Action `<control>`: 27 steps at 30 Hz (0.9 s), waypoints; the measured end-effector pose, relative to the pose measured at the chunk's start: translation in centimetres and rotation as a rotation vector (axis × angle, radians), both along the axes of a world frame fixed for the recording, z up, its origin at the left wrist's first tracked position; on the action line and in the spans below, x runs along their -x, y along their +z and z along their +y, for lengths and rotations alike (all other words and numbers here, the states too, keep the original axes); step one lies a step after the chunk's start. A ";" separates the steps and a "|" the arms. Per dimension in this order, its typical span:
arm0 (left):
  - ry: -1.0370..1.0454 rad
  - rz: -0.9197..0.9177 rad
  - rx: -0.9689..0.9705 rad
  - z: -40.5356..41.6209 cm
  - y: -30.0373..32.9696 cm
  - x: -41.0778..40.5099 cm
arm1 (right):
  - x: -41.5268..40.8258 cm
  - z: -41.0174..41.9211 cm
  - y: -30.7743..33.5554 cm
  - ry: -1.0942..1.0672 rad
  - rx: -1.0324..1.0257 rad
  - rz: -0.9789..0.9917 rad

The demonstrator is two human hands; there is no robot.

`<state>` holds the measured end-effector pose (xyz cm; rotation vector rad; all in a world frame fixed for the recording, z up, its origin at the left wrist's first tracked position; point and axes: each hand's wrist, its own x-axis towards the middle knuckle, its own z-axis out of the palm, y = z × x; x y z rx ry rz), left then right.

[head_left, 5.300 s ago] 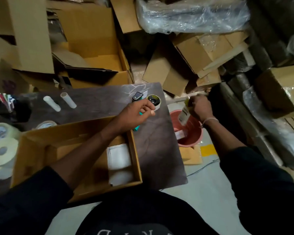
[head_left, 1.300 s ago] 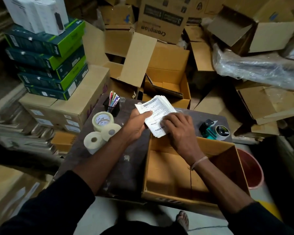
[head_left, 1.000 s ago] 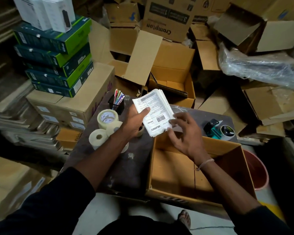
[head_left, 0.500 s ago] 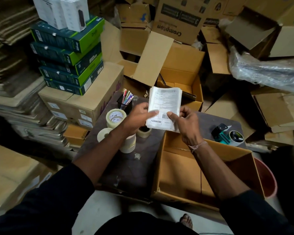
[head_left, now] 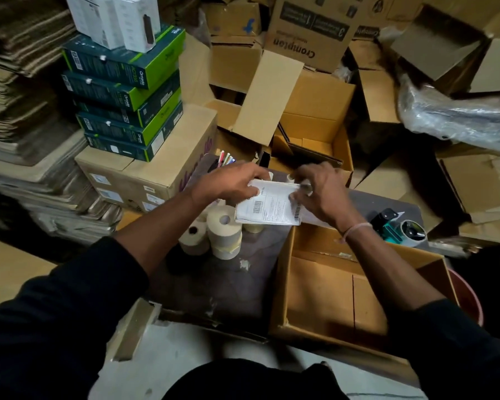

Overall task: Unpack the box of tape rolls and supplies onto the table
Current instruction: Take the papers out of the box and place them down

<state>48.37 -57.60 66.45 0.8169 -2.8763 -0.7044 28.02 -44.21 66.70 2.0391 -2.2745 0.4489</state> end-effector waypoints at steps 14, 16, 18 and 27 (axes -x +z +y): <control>0.533 0.755 -1.110 -0.6 -1.8 -1.5 | -2.3 0.2 -3.0 -0.148 -0.015 -1.324; 0.528 0.757 -1.168 0.2 -3.4 -1.2 | -2.9 -0.1 -3.6 -0.192 -0.024 -1.385; 0.522 0.756 -1.122 0.6 -4.5 -1.2 | -3.3 -0.2 -3.9 -0.214 -0.045 -1.343; 0.538 0.826 -0.999 0.7 -5.2 -1.9 | -3.8 -1.6 -4.6 -0.336 0.103 -0.972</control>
